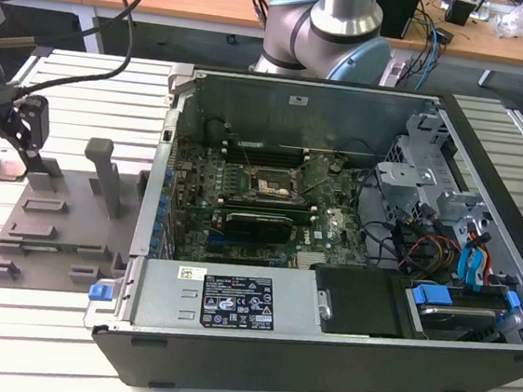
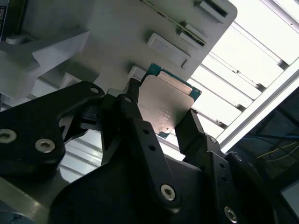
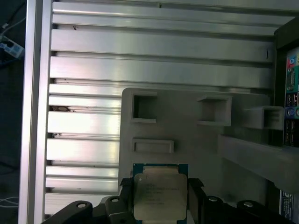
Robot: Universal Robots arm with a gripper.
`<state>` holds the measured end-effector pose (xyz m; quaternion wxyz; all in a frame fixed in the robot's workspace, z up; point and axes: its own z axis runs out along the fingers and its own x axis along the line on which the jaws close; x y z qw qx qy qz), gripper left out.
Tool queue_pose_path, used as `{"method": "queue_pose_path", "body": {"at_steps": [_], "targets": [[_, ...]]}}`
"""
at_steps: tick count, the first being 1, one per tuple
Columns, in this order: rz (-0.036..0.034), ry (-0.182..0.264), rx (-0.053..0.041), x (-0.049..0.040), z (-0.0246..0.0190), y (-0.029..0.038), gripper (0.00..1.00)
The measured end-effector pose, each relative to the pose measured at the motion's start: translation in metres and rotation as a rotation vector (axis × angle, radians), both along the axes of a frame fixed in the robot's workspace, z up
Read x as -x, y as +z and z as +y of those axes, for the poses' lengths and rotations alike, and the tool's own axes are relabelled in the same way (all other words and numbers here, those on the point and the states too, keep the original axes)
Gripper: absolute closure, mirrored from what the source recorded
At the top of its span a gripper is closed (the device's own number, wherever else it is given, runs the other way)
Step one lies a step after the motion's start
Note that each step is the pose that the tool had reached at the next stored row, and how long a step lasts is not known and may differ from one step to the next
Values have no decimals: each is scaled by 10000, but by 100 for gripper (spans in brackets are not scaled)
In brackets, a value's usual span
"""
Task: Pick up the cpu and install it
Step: 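Pick up the cpu and move it towards the insertion slot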
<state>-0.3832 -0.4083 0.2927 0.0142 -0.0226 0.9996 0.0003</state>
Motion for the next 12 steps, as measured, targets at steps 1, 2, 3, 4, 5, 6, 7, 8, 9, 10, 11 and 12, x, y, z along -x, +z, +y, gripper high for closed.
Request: {"method": "queue_pose_path", "body": {"at_steps": [1, 2, 3, 4, 5, 6, 7, 8, 9, 10, 11, 12], "targets": [[0, 0, 0, 0, 1, 22, 45], [-1, 0, 0, 0, 3, 43, 45], [-1, 0, 0, 0, 4, 64, 45], [0, 0, 0, 0, 6, 85, 45], [0, 0, 0, 0, 6, 101, 45], [0, 0, 0, 0, 8, 123, 45], [0, 0, 0, 0, 10, 156, 45], [0, 0, 0, 0, 11, 181, 45], [-1, 0, 0, 0, 14, 200, 45], [-1, -1, -1, 0, 17, 212, 45], [-2, -2, 0, 1, 21, 217, 45], [0, -1, 0, 0, 34, 226, 45]]}}
